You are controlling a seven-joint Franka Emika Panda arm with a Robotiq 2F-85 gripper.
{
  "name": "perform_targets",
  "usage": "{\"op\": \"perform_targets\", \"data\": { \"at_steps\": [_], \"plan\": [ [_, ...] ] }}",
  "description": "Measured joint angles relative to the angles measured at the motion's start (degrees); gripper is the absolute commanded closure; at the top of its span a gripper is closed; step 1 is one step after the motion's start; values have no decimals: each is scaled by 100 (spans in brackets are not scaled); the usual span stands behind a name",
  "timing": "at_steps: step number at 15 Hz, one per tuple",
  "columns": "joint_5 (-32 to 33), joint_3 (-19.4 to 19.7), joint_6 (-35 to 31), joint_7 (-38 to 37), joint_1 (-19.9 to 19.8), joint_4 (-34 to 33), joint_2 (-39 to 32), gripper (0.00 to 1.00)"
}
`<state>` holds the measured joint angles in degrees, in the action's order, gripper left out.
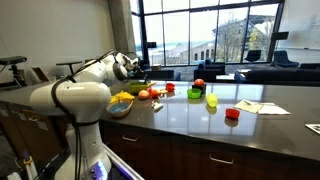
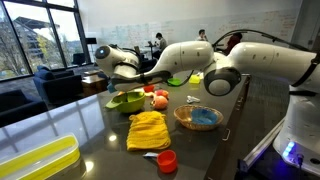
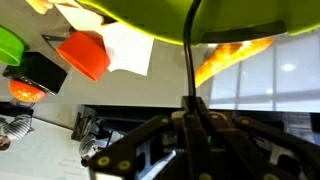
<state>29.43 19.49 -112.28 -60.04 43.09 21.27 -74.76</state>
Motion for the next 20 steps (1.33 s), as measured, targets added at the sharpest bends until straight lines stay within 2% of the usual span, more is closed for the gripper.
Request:
{"op": "perform_targets", "data": {
  "at_steps": [7,10,14,20],
  "plan": [
    [-273,-252,-1711,959,-138,3,-88,99],
    [-569,-465,-2185,1575,-196,3,-113,99],
    [-925,-658,-2229,2120,-242,-22,-117,99],
    [-935,-607,-1745,2016,-216,-49,-20,99]
  ]
}}
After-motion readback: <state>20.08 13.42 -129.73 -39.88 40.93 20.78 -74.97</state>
